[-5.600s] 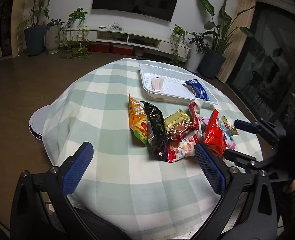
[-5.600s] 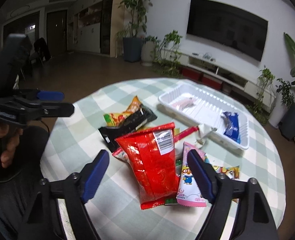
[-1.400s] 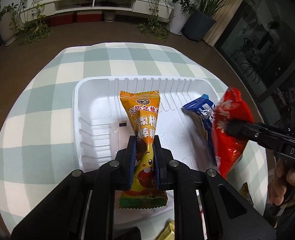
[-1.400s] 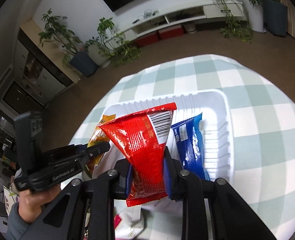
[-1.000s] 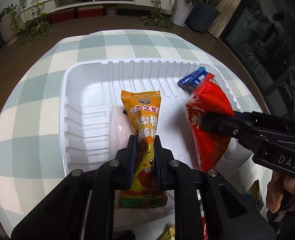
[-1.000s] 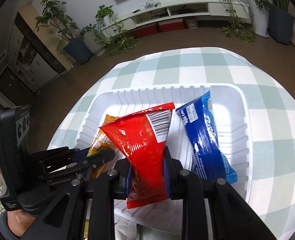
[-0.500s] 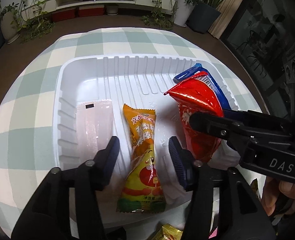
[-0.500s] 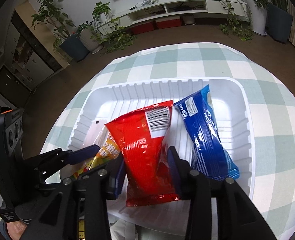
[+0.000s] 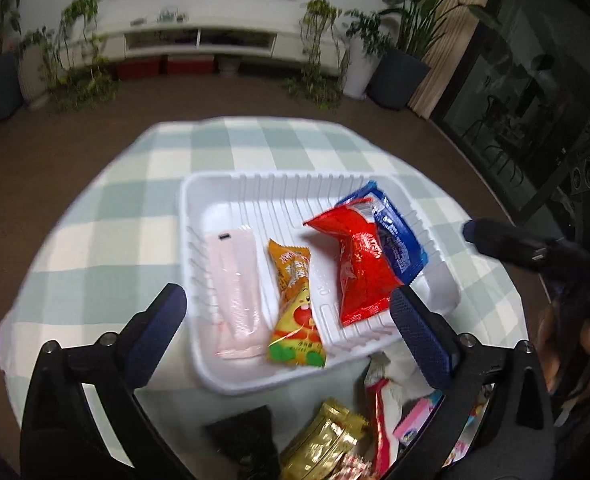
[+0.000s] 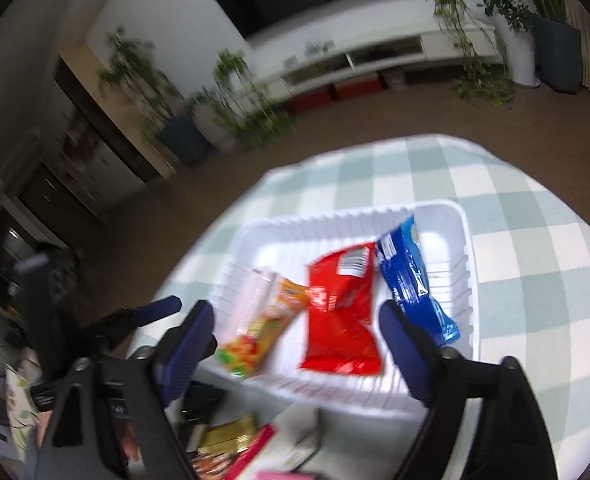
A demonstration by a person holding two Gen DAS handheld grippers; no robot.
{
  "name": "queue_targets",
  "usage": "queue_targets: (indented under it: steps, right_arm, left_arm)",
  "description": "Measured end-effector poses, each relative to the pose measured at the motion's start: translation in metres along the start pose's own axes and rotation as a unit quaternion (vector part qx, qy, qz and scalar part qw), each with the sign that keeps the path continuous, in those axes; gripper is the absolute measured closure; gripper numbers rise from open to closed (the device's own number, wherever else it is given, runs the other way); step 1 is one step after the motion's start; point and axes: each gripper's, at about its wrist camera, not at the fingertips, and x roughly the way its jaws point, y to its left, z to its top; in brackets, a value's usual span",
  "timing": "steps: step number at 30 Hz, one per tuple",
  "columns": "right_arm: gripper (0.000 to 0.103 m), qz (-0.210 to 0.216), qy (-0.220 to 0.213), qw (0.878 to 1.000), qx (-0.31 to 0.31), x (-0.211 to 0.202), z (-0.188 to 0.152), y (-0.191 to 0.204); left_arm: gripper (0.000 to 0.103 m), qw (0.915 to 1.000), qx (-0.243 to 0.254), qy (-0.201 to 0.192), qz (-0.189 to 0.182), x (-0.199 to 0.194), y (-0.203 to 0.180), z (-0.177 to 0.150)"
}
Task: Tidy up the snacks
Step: 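Move both tools back over the remaining snack pile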
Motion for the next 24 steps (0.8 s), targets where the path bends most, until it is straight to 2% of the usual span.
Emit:
queue_targets:
  steps: [2,3,5,8,11,13,15,18,21,24]
  right_arm:
    - [0.000,0.043,-0.026,0.999,0.005,-0.027,-0.011,0.004]
    - [0.000,0.062,-0.038,0.997,0.007,-0.042,-0.018,0.007]
    - [0.000,0.086,-0.057,0.995,0.007,-0.069,-0.037,0.012]
    - [0.000,0.097,-0.072,0.993,-0.008,-0.097,-0.069,0.023]
    - [0.000,0.072,-0.089,0.993,-0.034,-0.118,-0.109,0.033]
    - [0.000,0.061,-0.091,0.993,-0.037,-0.124,-0.134,0.037]
    - [0.005,0.048,-0.084,0.995,-0.031,-0.124,-0.154,0.036]
    - [0.011,0.019,-0.057,0.998,-0.034,-0.119,-0.180,0.036]
    - [0.014,-0.006,-0.037,0.998,-0.045,-0.114,-0.193,0.036]
    - [0.014,-0.012,-0.041,0.998,-0.055,-0.117,-0.197,0.038]
  left_arm:
    - [0.000,0.9992,0.021,-0.030,0.017,-0.028,0.000,-0.012]
    - [0.000,0.9984,0.024,-0.043,0.027,-0.043,0.002,-0.023]
    - [0.000,0.9983,0.020,-0.044,0.033,-0.062,0.006,-0.039]
    - [0.000,0.9985,-0.012,-0.028,0.046,-0.083,0.017,-0.070]
    - [0.000,0.9975,-0.053,-0.002,0.048,-0.089,0.027,-0.105]
    - [0.000,0.9968,-0.053,0.023,0.056,-0.084,0.026,-0.126]
    - [0.000,0.9964,-0.049,0.039,0.057,-0.078,0.022,-0.141]
    - [0.000,0.9965,-0.041,0.041,0.059,-0.069,0.016,-0.148]
    - [0.001,0.9956,-0.022,0.053,0.074,-0.059,0.008,-0.148]
    - [0.002,0.9951,-0.013,0.062,0.076,-0.046,0.007,-0.142]
